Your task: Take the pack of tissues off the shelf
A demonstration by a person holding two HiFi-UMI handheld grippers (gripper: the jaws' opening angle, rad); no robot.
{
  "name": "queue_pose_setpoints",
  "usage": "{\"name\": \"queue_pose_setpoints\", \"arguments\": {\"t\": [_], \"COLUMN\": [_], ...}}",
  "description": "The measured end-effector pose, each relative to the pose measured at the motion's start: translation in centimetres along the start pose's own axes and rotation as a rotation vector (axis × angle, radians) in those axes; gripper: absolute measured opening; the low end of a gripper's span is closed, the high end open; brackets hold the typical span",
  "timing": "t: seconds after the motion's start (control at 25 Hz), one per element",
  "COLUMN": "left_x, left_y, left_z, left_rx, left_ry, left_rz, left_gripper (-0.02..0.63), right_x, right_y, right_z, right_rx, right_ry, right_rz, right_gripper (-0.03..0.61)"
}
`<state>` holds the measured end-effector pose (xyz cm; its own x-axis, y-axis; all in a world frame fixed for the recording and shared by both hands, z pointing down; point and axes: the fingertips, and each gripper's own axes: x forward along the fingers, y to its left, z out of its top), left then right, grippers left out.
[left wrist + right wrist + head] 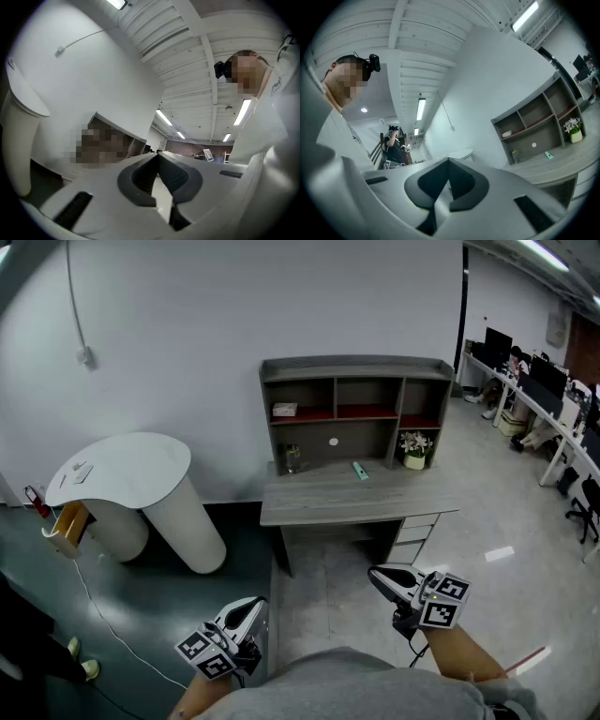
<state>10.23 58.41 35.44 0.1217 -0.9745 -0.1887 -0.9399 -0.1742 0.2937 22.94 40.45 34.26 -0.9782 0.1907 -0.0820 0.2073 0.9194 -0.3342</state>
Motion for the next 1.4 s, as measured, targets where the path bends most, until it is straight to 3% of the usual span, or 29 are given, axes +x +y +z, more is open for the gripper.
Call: {"name": "queue_pose_setpoints", "arguments": {"t": [0.64, 1.4], "left_x": [2.3, 10.1], "left_y": [-1.1, -6.9], "left_z": [-0.6, -4.4], "left_rx": [-0.002, -0.001], "left_ry": [0.009, 0.013], "left_rz": [0.006, 0.040], "left_gripper": [0.009, 0.009], "right_x": [-1.6, -10.7], "right_y": [-1.3, -6.9], "right_z": [0.4, 1.2], "right_rx": [0.007, 0.020], "right_ry": [0.033, 0.064], "right_rz": [-0.002, 0.049], "right_gripper": [0.006, 0.009]}}
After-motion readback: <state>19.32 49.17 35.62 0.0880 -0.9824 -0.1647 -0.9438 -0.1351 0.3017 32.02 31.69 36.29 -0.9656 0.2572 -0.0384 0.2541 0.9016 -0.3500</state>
